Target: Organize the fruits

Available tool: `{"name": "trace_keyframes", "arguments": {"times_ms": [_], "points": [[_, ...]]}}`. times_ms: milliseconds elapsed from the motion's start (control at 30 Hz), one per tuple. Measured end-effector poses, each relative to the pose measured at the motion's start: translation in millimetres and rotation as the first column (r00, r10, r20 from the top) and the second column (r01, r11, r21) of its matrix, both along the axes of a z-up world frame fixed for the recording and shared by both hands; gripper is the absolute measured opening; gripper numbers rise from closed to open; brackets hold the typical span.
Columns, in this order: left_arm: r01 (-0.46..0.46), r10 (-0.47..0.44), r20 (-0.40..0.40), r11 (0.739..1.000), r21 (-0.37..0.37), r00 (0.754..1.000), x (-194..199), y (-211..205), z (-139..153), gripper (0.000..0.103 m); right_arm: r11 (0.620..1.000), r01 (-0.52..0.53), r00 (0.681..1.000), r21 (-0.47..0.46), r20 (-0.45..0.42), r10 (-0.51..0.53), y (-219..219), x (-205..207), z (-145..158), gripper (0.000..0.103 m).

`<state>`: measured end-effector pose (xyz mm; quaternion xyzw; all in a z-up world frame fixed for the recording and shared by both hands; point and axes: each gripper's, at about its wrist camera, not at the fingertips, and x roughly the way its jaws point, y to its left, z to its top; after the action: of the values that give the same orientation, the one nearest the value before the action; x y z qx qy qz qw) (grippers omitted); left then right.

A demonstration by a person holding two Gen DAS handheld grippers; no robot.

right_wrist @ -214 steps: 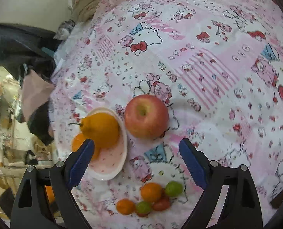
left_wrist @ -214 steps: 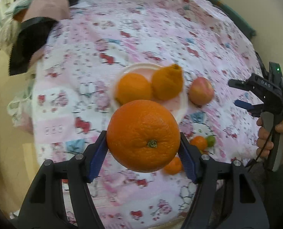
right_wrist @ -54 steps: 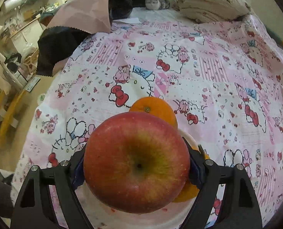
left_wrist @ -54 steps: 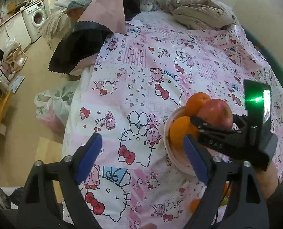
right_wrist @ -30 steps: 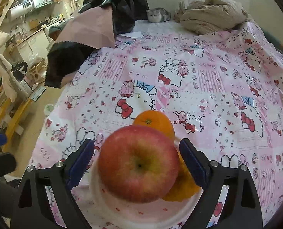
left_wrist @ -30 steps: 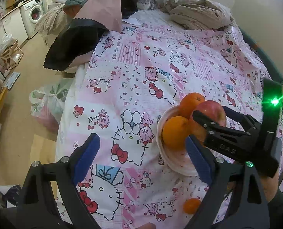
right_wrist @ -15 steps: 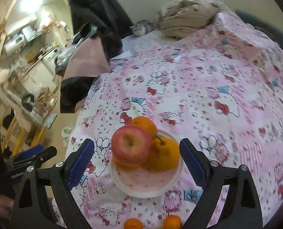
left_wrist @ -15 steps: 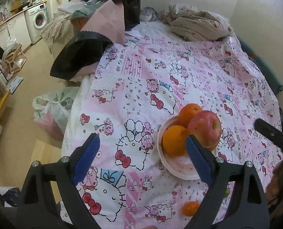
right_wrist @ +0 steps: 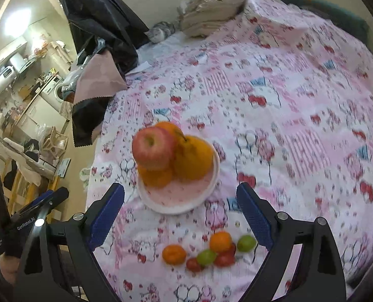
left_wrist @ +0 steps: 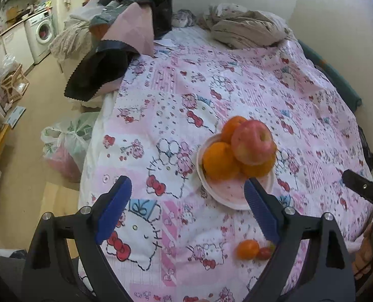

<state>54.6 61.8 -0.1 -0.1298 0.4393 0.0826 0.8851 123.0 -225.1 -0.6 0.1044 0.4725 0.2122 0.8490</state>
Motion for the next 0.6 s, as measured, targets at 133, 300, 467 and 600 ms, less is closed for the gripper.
{"name": "trace_keyframes", "arguments": {"times_ms": [133,300,467,600], "points": [[0.043,-0.043,-0.008,0.999,0.006,0.999,-4,-13,-4,0.089,1.0,0.026,0.999,-0.004,-0.018,-0.026,-8,-17,-13,0.093],[0.064,-0.064,-0.046,0.998,0.005,0.997,-3,-24,-17,0.089,0.999,0.048,0.999,-0.017,-0.023,-0.048,-14,-30,-22,0.093],[0.082,-0.082,-0.085,0.997,0.001,0.993,1,-33,-30,0.089,0.997,0.075,0.992,-0.014,-0.099,-0.076,-19,-29,-42,0.093],[0.089,-0.089,-0.104,0.996,-0.003,0.991,2,-35,-36,0.089,0.996,0.084,0.986,-0.009,-0.141,-0.084,-15,-22,-52,0.093]]}}
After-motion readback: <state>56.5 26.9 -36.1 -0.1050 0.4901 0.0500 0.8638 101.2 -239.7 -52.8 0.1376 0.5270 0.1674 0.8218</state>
